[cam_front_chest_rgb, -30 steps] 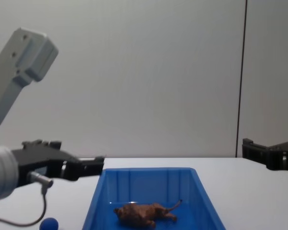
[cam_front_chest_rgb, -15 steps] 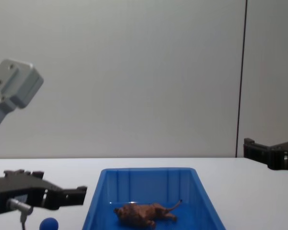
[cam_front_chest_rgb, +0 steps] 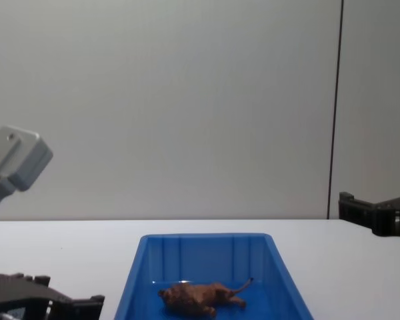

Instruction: Pick up the two dolls from the table and place them into the box.

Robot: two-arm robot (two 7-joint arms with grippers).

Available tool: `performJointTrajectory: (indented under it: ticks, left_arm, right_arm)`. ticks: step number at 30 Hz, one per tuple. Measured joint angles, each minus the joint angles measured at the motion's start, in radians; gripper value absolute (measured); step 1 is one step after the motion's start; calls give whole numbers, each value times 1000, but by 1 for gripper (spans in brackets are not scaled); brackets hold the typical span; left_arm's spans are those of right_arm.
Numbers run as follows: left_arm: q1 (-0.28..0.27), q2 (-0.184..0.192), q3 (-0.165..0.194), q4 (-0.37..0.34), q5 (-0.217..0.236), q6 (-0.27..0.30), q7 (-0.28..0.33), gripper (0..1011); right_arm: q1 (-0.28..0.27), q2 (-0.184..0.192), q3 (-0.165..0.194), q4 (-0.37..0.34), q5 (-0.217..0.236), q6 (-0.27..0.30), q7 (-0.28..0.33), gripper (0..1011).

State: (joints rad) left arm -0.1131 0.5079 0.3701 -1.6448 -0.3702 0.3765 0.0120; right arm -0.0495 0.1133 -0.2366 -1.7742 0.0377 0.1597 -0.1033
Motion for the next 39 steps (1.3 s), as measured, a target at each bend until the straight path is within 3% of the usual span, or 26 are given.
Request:
performJointTrajectory:
  ticks: [2,3,7,21,39]
  left_arm:
    - [-1,-1,0,4,1,0,-2,917]
    - [-2,-2,0,11,2,1,-6,849]
    - [-8,-7,-1,30,8,5,-19,758]
    - [-14,-14,-6,53,20,-6,-46,300]
    - [-28,-13,-19,-9,52,-66,-96,173]
  right_arm:
    - [0,0,0,0,0,0,0,1001]
    - [0,0,0,0,0,0,0,1001]
    - [0,0,0,0,0,0,0,1001]
    - [0,0,0,0,0,0,0,1001]
    - [0,0,0,0,0,0,0,1001]
